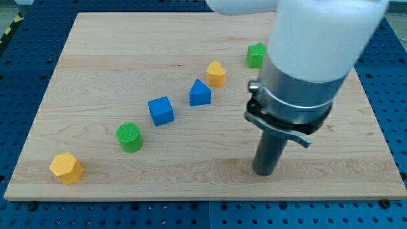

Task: Move the yellow hexagon towards up

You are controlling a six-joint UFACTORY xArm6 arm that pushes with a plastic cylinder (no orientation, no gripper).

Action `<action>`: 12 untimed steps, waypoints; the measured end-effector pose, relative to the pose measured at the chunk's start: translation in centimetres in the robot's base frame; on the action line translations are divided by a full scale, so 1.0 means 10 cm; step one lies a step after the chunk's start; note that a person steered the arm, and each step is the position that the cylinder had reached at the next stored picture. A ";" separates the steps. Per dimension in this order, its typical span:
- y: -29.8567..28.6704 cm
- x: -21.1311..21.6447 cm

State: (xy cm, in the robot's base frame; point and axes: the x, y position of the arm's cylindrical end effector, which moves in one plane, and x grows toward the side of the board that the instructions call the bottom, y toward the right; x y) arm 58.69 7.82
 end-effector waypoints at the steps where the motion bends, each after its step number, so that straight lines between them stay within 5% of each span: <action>1: -0.40 0.11; 2: -0.94 0.31; 4: -1.13 0.31; 8: -3.28 0.30; 10: -3.63 -0.29; 12: -3.62 0.19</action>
State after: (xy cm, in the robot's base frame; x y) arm 60.62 -28.39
